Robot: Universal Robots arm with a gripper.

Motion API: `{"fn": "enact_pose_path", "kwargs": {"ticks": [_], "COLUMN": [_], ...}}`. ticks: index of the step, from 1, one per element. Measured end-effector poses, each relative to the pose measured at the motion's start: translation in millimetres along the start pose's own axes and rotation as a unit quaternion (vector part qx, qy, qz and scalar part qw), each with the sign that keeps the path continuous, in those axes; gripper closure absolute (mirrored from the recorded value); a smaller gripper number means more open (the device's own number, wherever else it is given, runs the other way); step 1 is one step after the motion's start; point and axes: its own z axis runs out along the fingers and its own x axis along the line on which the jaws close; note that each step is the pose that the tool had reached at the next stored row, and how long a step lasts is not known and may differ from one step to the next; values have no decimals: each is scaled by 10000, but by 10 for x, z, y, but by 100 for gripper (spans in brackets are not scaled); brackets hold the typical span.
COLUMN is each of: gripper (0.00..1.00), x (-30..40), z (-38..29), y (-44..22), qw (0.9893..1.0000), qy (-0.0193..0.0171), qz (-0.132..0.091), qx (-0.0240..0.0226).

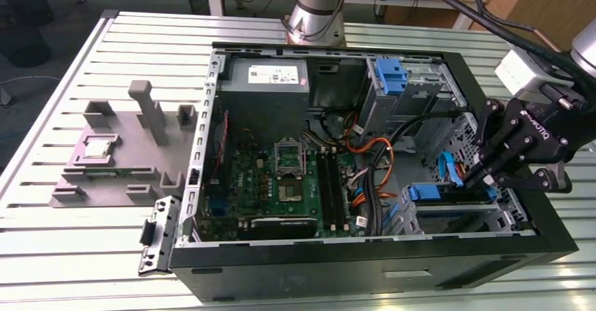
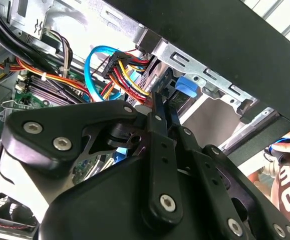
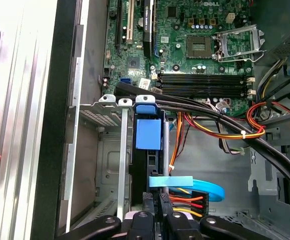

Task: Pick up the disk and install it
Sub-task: 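Insert the second disk wire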

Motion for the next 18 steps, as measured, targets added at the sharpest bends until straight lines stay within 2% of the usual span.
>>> {"fn": "enact_pose_path", "kwargs": {"ticks": [7,8,11,13,15,18], "gripper": [82,76,76,76,76,76], "x": [-1,0,0,2,7,9], "z": [10,3,-3,-73,-198,-273], "y": [0,1,1,13,34,47], "qw": [10000,10000,10000,10000,10000,10000], "qy": [-8,-1,0,0,-1,-1], "qz": [0,0,0,0,0,0], "qx": [0,0,0,0,0,0]}}
